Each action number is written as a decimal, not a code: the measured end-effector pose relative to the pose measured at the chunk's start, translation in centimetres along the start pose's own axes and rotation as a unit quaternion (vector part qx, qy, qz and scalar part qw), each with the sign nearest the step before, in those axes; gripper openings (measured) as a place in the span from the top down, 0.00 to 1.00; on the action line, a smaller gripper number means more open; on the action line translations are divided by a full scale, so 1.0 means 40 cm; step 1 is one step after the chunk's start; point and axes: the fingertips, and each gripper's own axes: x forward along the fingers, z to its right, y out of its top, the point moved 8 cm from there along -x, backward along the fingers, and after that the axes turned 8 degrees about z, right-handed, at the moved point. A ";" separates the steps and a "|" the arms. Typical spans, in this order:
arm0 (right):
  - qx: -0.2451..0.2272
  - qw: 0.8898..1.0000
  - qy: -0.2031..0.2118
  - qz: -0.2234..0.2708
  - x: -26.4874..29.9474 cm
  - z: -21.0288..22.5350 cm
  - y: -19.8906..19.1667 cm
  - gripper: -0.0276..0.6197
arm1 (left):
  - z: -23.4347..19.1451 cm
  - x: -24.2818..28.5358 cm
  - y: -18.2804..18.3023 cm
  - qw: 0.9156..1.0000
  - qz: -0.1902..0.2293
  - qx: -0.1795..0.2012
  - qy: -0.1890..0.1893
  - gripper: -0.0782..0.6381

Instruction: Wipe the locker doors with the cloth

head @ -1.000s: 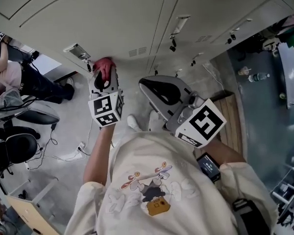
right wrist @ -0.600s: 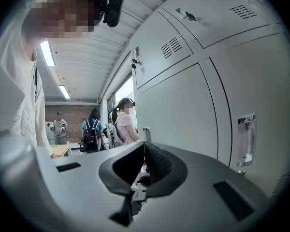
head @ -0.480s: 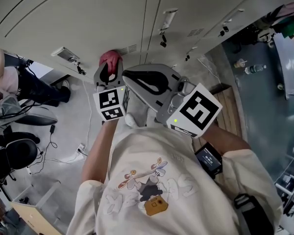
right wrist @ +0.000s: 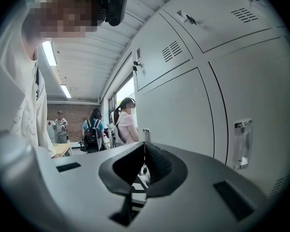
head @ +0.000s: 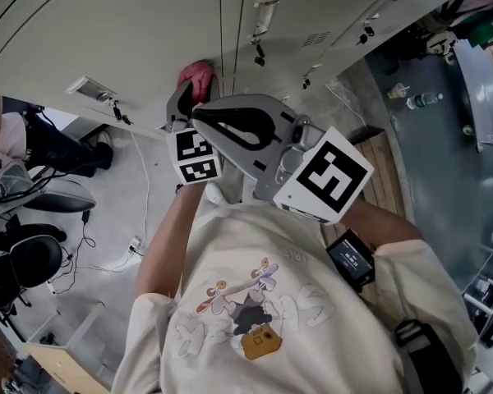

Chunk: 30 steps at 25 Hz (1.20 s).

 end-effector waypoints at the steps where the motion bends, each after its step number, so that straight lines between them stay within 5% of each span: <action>1: -0.003 1.000 0.002 0.002 -0.001 0.002 0.000 0.95 | 0.006 0.007 0.000 1.000 0.000 0.001 -0.002 0.74; 24: 0.005 1.000 -0.003 0.009 -0.044 0.011 -0.008 0.95 | 0.074 0.055 -0.012 0.997 -0.009 0.015 -0.071 0.74; 30: 0.038 0.998 -0.010 0.045 -0.071 0.036 0.006 0.95 | 0.054 -0.008 -0.006 0.997 -0.021 -0.010 -0.073 0.74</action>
